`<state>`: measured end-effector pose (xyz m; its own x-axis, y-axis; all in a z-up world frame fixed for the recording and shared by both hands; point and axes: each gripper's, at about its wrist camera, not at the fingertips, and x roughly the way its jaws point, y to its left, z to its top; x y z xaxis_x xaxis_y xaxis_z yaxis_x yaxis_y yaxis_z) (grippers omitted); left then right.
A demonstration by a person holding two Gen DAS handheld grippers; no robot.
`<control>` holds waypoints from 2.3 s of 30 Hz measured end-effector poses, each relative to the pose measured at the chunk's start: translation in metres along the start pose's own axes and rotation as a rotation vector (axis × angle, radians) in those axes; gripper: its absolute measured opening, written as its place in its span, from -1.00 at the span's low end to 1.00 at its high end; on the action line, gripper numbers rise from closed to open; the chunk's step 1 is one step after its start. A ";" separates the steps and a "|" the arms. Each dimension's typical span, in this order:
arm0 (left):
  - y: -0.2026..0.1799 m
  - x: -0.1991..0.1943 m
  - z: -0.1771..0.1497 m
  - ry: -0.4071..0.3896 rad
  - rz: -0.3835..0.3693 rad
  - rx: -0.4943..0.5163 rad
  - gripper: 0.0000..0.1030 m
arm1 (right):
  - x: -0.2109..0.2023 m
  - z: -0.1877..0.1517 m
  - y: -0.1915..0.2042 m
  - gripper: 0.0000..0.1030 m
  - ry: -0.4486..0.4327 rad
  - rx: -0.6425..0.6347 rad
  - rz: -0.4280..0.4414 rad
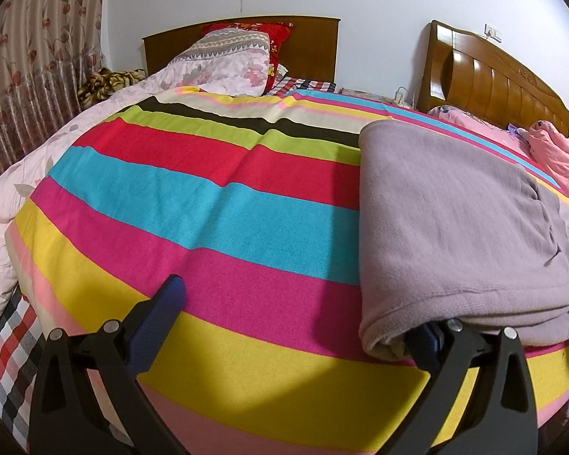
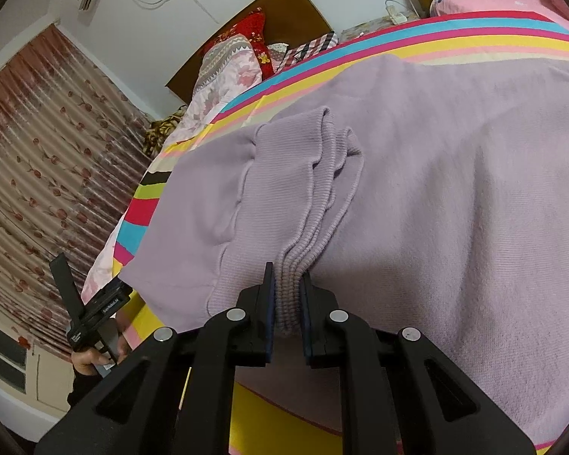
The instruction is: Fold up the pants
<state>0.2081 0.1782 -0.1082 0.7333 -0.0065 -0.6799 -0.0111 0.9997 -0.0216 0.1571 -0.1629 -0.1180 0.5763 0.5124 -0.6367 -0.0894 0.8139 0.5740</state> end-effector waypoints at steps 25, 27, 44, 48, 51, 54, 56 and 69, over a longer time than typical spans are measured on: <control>-0.022 -0.036 -0.003 0.020 0.091 0.169 0.97 | -0.014 0.001 0.003 -0.52 0.018 -0.109 -0.116; -0.029 -0.051 -0.003 -0.005 0.140 0.254 0.97 | -0.020 0.004 0.007 -0.38 -0.002 -0.142 -0.171; -0.144 0.057 0.122 0.040 -0.079 0.271 0.97 | 0.056 0.066 0.062 0.19 0.036 -0.557 -0.327; -0.135 0.089 0.109 0.143 -0.114 0.237 0.97 | 0.054 0.064 0.042 0.23 0.034 -0.522 -0.237; -0.126 0.095 0.109 0.155 -0.120 0.179 0.97 | 0.055 0.064 0.040 0.25 0.020 -0.514 -0.222; -0.130 0.098 0.108 0.155 -0.085 0.195 0.97 | 0.056 0.063 0.041 0.32 0.015 -0.526 -0.224; -0.131 0.098 0.107 0.149 -0.077 0.204 0.97 | 0.053 0.064 0.045 0.32 0.009 -0.514 -0.254; -0.130 0.099 0.108 0.144 -0.079 0.191 0.97 | 0.051 0.020 0.058 0.68 0.084 -0.545 -0.300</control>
<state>0.3559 0.0502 -0.0935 0.6223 -0.0740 -0.7792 0.1809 0.9822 0.0512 0.1971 -0.0951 -0.1070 0.5769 0.2415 -0.7803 -0.3479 0.9370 0.0327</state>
